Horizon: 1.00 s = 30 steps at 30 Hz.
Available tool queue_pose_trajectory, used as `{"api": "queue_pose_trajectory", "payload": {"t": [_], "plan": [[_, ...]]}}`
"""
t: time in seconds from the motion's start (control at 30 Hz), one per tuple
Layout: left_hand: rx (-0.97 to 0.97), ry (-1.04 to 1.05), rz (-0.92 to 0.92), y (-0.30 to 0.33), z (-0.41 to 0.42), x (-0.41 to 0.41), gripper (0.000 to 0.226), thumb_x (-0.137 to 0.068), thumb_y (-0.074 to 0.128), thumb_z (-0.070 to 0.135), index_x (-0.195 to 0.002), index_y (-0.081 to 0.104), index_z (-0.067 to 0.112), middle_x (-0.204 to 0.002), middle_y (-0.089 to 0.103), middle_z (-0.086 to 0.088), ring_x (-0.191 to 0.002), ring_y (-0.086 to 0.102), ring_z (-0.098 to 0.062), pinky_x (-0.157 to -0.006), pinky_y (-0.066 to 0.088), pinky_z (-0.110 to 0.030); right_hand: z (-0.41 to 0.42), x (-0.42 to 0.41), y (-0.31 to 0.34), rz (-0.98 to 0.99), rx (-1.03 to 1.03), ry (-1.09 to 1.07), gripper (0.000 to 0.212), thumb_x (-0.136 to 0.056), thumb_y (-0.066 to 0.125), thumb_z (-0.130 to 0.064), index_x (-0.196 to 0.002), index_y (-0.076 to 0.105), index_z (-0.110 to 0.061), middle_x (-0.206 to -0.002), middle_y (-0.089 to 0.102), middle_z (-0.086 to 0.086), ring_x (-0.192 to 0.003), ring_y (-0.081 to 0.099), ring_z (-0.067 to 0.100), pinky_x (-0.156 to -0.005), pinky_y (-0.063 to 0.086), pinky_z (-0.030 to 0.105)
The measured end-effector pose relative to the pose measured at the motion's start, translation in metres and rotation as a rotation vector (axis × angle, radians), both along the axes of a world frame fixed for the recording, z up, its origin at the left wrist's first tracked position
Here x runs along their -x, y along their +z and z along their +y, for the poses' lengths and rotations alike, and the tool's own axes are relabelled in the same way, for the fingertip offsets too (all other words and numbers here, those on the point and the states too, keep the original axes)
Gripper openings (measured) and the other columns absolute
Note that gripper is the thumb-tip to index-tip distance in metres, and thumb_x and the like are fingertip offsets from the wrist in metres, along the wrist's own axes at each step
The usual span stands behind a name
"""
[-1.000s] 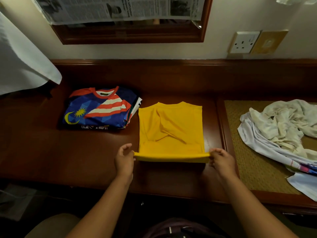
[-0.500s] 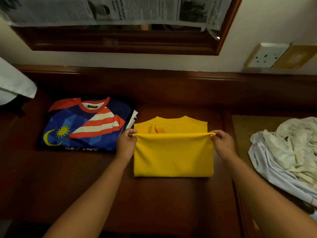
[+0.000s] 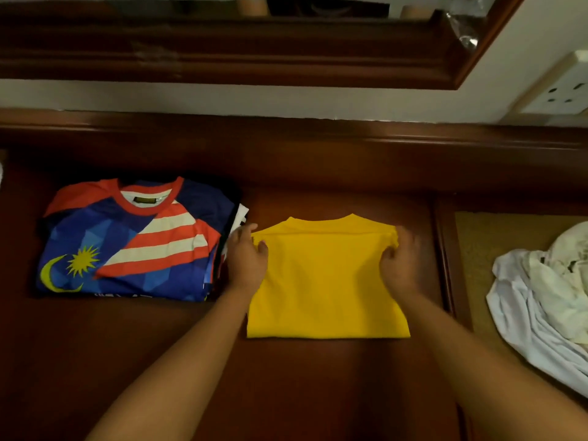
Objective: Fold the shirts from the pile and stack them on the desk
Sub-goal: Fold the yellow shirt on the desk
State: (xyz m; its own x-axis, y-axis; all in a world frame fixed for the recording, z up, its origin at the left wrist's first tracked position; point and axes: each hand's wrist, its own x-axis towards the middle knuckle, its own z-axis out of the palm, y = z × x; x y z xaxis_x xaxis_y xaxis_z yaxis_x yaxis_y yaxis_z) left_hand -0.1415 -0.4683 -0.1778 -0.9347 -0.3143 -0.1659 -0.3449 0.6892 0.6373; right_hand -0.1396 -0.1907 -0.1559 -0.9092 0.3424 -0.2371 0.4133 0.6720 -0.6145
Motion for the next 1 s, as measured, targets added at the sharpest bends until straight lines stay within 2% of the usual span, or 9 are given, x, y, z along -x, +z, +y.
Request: {"api": "queue_pose_trajectory", "payload": {"t": [0.1,0.2,0.4,0.53,0.63,0.77,0.87,0.93,1.0], "plan": [[0.12,-0.247,0.034,-0.003,0.03,-0.023,0.04,-0.092,0.057,0.015,-0.132,0.053,0.012,-0.139,0.048,-0.01,-0.131,0.041,-0.028,-0.105,0.037,-0.041,-0.019,-0.029,-0.028,0.038,-0.018,0.277,0.05,-0.091,0.048,0.002,-0.14,0.04,-0.003,-0.147,0.034,0.017,-0.136,0.033,0.032,-0.111,0.026,0.03],[0.246,-0.505,-0.073,-0.013,0.054,-0.041,0.05,-0.099,0.046,0.031,-0.146,0.035,0.02,-0.157,0.024,-0.004,-0.147,0.013,-0.026,-0.117,0.015,-0.044,-0.031,-0.038,-0.055,-0.023,-0.122,0.536,0.05,-0.094,0.038,-0.023,-0.141,0.042,-0.005,-0.154,0.028,0.015,-0.144,0.023,0.034,-0.116,0.021,0.048],[0.411,-0.533,-0.315,-0.034,0.041,-0.046,0.067,-0.099,0.021,0.057,-0.151,-0.012,0.032,-0.159,-0.018,0.005,-0.146,-0.02,-0.025,-0.118,-0.004,-0.045,-0.013,-0.03,-0.074,-0.104,-0.392,0.697,0.073,-0.09,-0.001,-0.065,-0.151,-0.001,-0.025,-0.158,-0.01,-0.005,-0.147,-0.012,0.018,-0.118,-0.003,0.04],[0.391,-0.459,-0.339,-0.031,0.051,-0.043,0.067,-0.1,0.019,0.054,-0.154,-0.006,0.024,-0.16,-0.016,0.001,-0.146,-0.018,-0.028,-0.117,-0.005,-0.046,0.0,-0.03,-0.072,-0.2,-0.421,0.52,0.092,-0.078,-0.022,-0.072,-0.152,-0.007,-0.021,-0.159,-0.017,-0.003,-0.143,-0.024,0.017,-0.116,-0.013,0.04],[0.412,-0.416,-0.247,-0.029,0.057,-0.042,0.064,-0.099,0.016,0.051,-0.154,0.008,0.019,-0.162,-0.005,-0.004,-0.148,-0.011,-0.027,-0.118,-0.004,-0.045,-0.018,-0.026,-0.063,-0.155,-0.37,0.439,0.091,-0.083,-0.013,-0.07,-0.153,0.002,-0.013,-0.161,-0.008,0.002,-0.145,-0.017,0.017,-0.116,-0.012,0.041],[0.396,-0.467,-0.227,-0.03,0.063,-0.034,0.057,-0.103,0.028,0.036,-0.154,0.01,0.019,-0.162,-0.001,-0.002,-0.148,-0.009,-0.023,-0.119,-0.002,-0.044,-0.051,-0.014,-0.055,-0.085,-0.307,0.669,0.078,-0.089,-0.007,-0.062,-0.154,0.001,-0.02,-0.155,-0.017,-0.008,-0.143,-0.022,0.014,-0.115,-0.014,0.039],[0.396,-0.497,-0.267,-0.033,0.054,-0.025,0.059,-0.103,0.026,0.042,-0.154,0.002,0.024,-0.162,-0.008,0.001,-0.148,-0.013,-0.022,-0.118,-0.002,-0.045,-0.052,-0.004,-0.064,-0.114,-0.365,0.851,0.08,-0.084,-0.016,-0.064,-0.153,-0.003,-0.026,-0.154,-0.021,-0.009,-0.141,-0.025,0.015,-0.119,-0.006,0.046],[0.412,-0.516,-0.284,-0.037,0.038,-0.022,0.062,-0.101,0.02,0.051,-0.153,-0.005,0.028,-0.161,-0.013,0.002,-0.147,-0.016,-0.023,-0.118,-0.004,-0.043,-0.039,0.004,-0.069,-0.148,-0.421,0.873,0.081,-0.082,-0.02,-0.067,-0.152,-0.008,-0.029,-0.156,-0.021,-0.008,-0.141,-0.025,0.014,-0.119,-0.002,0.049],[0.424,-0.495,-0.274,-0.039,0.022,-0.022,0.066,-0.095,0.006,0.06,-0.152,-0.008,0.03,-0.161,-0.014,-0.001,-0.147,-0.015,-0.023,-0.117,-0.006,-0.041,-0.02,0.014,-0.07,-0.205,-0.429,0.751,0.075,-0.085,-0.01,-0.066,-0.151,-0.011,-0.03,-0.156,-0.022,-0.007,-0.143,-0.024,0.016,-0.118,-0.006,0.047]]}}
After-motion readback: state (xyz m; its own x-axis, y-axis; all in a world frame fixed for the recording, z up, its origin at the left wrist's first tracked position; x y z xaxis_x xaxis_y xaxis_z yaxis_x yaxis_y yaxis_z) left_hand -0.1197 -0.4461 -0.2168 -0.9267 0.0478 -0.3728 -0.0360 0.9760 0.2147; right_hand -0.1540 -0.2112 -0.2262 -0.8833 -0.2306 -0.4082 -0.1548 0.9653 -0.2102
